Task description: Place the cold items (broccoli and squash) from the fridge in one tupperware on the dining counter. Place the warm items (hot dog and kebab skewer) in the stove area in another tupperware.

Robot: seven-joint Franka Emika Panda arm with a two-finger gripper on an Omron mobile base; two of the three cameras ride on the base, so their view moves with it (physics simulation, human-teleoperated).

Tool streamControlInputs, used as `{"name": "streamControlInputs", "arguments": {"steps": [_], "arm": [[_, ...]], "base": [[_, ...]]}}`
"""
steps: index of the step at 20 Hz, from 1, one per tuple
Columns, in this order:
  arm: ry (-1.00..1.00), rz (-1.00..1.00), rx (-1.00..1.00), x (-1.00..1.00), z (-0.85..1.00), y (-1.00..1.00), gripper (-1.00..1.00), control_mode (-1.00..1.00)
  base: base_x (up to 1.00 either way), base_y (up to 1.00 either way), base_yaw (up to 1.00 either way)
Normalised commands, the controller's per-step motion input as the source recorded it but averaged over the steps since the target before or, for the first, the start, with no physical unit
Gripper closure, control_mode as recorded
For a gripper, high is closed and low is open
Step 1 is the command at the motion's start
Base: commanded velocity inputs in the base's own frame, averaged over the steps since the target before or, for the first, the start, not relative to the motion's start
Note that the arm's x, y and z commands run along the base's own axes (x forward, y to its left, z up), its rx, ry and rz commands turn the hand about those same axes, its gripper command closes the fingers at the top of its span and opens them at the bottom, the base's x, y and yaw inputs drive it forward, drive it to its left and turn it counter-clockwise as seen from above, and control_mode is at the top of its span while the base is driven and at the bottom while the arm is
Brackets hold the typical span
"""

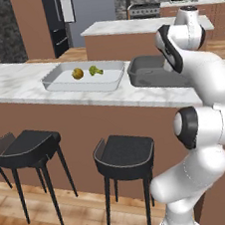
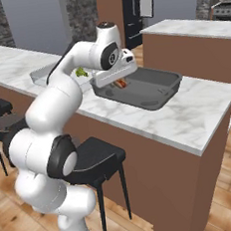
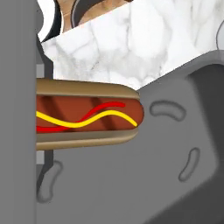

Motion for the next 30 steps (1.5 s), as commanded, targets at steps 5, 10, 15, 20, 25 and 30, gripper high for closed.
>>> {"name": "streamControlInputs", "arguments": {"steps": [5,10,15,20,25,30], "arm": [[0.00,0.08,-0.04,0.58,-0.49,-0.09,1.00,-1.00],[0.01,0.03,-0.04,0.53,-0.30,-0.06,1.00,-1.00],[0.06,0.09,0.00,0.53,-0.09,-0.17,1.00,-1.00],[0.10,0.13,0.00,0.46,-0.17,-0.16,1.00,-1.00],[0.02,0.03,-0.06,0.04,-0.47,0.00,-1.00,-1.00],[0.01,0.00,-0.01,0.00,-0.28,0.00,-1.00,-1.00]], "base": [[0.00,0.00,0.00],[0.00,0.00,0.00],[0.00,0.00,0.00],[0.00,0.00,0.00],[0.00,0.00,0.00],[0.00,0.00,0.00]]}}
